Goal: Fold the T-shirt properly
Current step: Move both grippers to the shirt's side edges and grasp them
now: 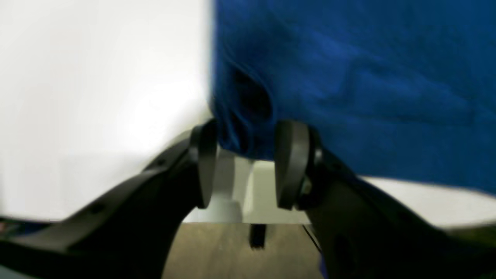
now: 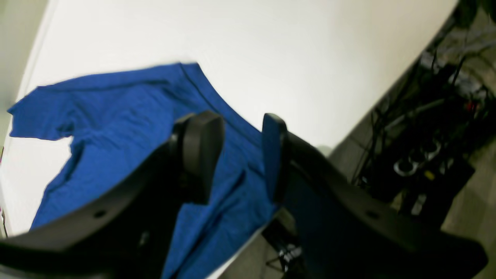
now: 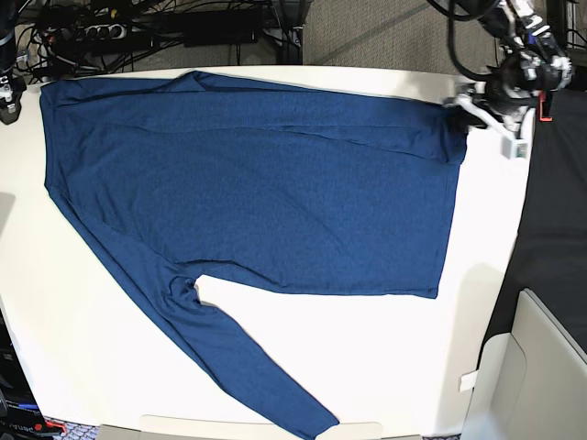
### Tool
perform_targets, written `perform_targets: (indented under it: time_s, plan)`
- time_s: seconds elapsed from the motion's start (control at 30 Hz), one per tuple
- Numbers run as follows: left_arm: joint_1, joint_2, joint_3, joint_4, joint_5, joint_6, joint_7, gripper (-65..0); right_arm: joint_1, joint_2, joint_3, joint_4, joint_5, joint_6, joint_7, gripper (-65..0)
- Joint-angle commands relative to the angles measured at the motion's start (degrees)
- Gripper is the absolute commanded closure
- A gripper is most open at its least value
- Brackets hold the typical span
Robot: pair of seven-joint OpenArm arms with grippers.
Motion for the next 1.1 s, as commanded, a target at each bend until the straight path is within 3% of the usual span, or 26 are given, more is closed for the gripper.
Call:
perform_targets:
  time_s: [0.0, 0.1, 0.27, 0.4, 0.5, 0.6, 0.77, 1.07]
  plan:
    - [-0.12, -0.67, -1.42, 1.02, -0.53, -0.16, -0.30, -24.6, -0.25, 0.90, 1.14, 1.36, 0.95, 0.29, 0.75, -21.6]
    - [-2.58, -1.11, -3.18, 1.02, -0.53, -0.25, -0.12, -24.5, 0.19, 1.60, 2.28, 2.15, 0.86, 0.29, 0.83, -21.6]
    - [-10.58, -2.43, -2.65, 0.66, -0.35, -0.16, -0.30, -24.4, 3.88, 6.97, 1.49, 2.24, -0.37, 0.64, 0.83, -21.7]
    - [-20.16, -2.43, -0.72, -4.00, -0.26, -0.07, 0.05, -24.5, 9.16, 11.10, -5.10, 1.97, -8.20, 0.73, 1.01, -21.7]
    - [-26.05, -2.69, 2.53, -9.62, -0.18, -0.07, -0.48, -24.5, 13.47, 11.98, -10.91, 1.09, -14.97, 1.17, 1.10, -21.8]
    - [-30.98, -2.69, 5.35, -15.69, -0.18, -0.07, -1.44, -24.5, 18.48, 12.15, -15.83, -1.81, -20.68, 6.01, 1.10, -21.8]
    - [-34.58, -2.95, 11.24, -26.76, -0.18, -0.07, -16.21, -24.4, 27.80, 11.71, -22.69, -9.02, -29.03, 10.84, 1.10, -21.8]
    - [-41.26, -6.03, 20.47, -50.68, -0.09, 0.10, -40.65, -24.5, 40.81, 10.75, -26.99, -22.03, -32.37, 11.02, 1.18, -21.8]
